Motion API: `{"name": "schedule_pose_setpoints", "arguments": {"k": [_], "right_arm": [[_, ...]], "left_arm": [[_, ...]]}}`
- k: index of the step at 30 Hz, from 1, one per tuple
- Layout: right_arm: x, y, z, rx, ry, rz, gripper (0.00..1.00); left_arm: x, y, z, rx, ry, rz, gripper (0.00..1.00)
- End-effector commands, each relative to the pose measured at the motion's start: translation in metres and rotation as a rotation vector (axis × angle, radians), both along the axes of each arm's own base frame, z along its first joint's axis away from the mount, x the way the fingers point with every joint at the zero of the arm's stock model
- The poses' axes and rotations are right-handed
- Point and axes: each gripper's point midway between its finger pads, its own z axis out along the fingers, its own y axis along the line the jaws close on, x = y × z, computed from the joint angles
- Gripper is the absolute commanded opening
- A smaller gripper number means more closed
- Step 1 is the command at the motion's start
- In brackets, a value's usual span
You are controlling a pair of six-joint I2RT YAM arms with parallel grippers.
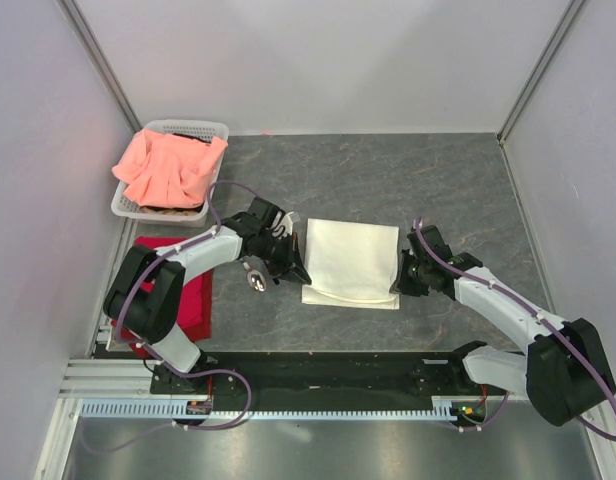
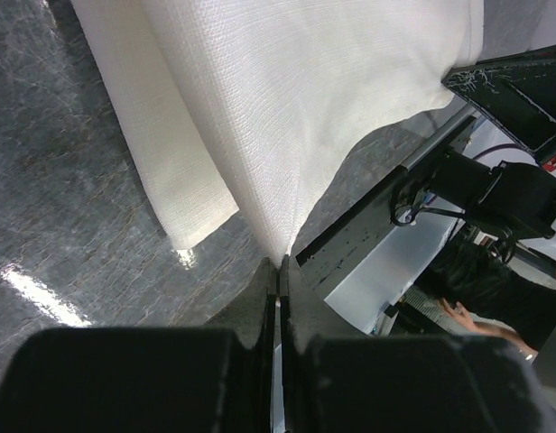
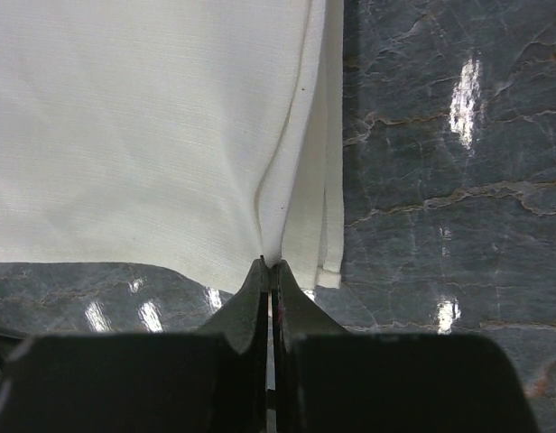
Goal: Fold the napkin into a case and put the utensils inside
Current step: Fold the rectangle-folded napkin at the center of the board.
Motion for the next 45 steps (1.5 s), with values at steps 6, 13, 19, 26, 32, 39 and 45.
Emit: {"name": "schedule_pose_setpoints", "arguments": {"k": [6, 13, 19, 26, 32, 39, 45], "right_arm": [[0.002, -0.002, -0.005, -0.014, -0.004, -0.006, 0.0], [0.0, -0.008, -0.013, -0.046, 0.0, -0.014, 0.0], [-0.002, -0.006, -0.023, -0.039, 0.022, -0.009, 0.0], [-0.004, -0.009, -0.03, -0.058, 0.032, -0.009, 0.0], [-0.002, -0.008, -0.027, -0.061, 0.032, -0.003, 0.27], [-0.006, -0.013, -0.008, -0.068, 0.011, -0.001, 0.56], [-0.003, -0.009, 0.005, -0.054, -0.01, 0.014, 0.59]], "left_arm": [[-0.005, 0.0, -0.004, -0.001, 0.005, -0.001, 0.02], [-0.009, 0.003, -0.023, 0.041, 0.022, -0.011, 0.02], [-0.007, 0.007, -0.035, 0.081, 0.026, -0.009, 0.02], [-0.006, 0.011, -0.045, 0.115, 0.033, -0.008, 0.03], [-0.007, 0.019, -0.051, 0.164, 0.011, -0.025, 0.19], [0.003, 0.025, -0.023, 0.188, -0.085, -0.012, 0.38], [0.008, 0.014, 0.0, 0.139, -0.13, 0.011, 0.3]]}}
